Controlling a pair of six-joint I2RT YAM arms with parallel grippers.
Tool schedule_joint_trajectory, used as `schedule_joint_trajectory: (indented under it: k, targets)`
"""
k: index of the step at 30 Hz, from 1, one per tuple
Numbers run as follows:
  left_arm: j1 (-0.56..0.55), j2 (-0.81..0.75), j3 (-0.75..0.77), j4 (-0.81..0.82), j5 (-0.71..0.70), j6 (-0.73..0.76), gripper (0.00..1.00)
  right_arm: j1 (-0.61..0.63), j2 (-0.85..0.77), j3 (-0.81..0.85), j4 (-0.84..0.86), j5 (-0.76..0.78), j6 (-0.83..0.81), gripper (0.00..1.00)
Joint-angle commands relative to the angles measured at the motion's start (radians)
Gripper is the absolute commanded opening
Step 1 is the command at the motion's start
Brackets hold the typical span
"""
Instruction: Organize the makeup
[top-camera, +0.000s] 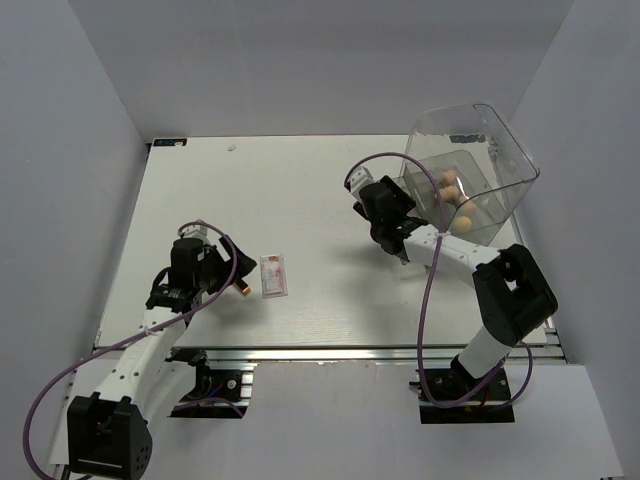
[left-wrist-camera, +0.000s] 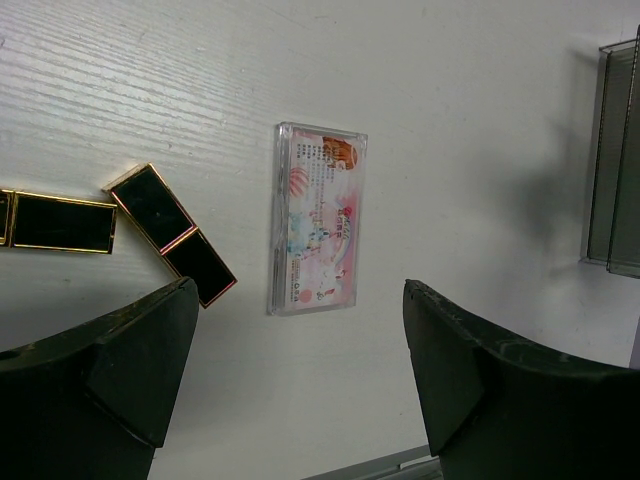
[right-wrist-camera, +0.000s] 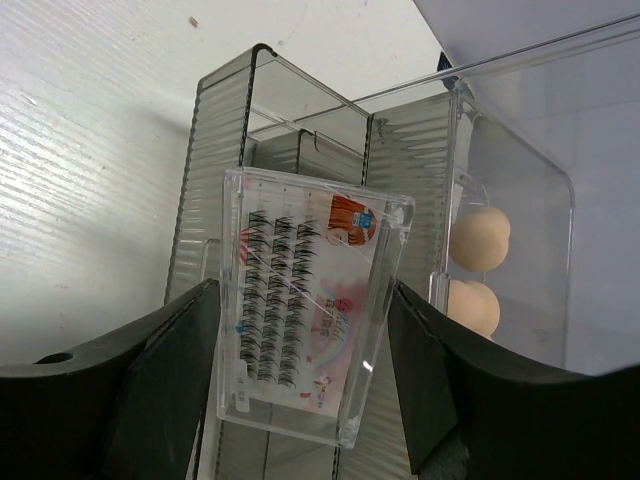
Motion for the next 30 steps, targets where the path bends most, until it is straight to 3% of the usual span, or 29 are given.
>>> schedule_joint_trajectory:
  k: [1, 6, 9, 11, 17, 18, 23, 30]
  targets:
    - [0.003, -0.024, -0.004, 0.012, 0.010, 0.001, 0.92, 0.008, -0.029, 0.002, -0.051, -0.068, 0.071, 0.26]
    - [0.003, -0.023, -0.004, 0.014, 0.011, 0.001, 0.92, 0.007, -0.035, 0.011, -0.076, -0.096, 0.088, 0.33]
    - [0.003, -0.024, -0.002, 0.011, 0.011, 0.001, 0.92, 0.008, -0.037, 0.013, -0.068, -0.096, 0.076, 0.44]
    - [0.003, -0.026, -0.002, 0.011, 0.011, 0.001, 0.92, 0.008, -0.038, 0.019, -0.068, -0.099, 0.069, 0.58]
    - [0.003, -0.008, 0.005, 0.011, 0.010, 0.006, 0.92, 0.007, -0.064, 0.052, -0.079, -0.107, 0.056, 0.67]
    - [0.003, -0.003, 0.007, 0.015, 0.014, 0.007, 0.92, 0.007, -0.072, 0.055, -0.080, -0.108, 0.053, 0.72]
    - [0.003, 0.028, 0.024, 0.025, 0.019, 0.018, 0.92, 0.007, -0.097, 0.036, -0.082, -0.114, 0.053, 0.77]
    - [0.003, 0.049, 0.047, 0.026, 0.022, 0.029, 0.92, 0.004, -0.129, 0.051, -0.082, -0.117, 0.046, 0.77]
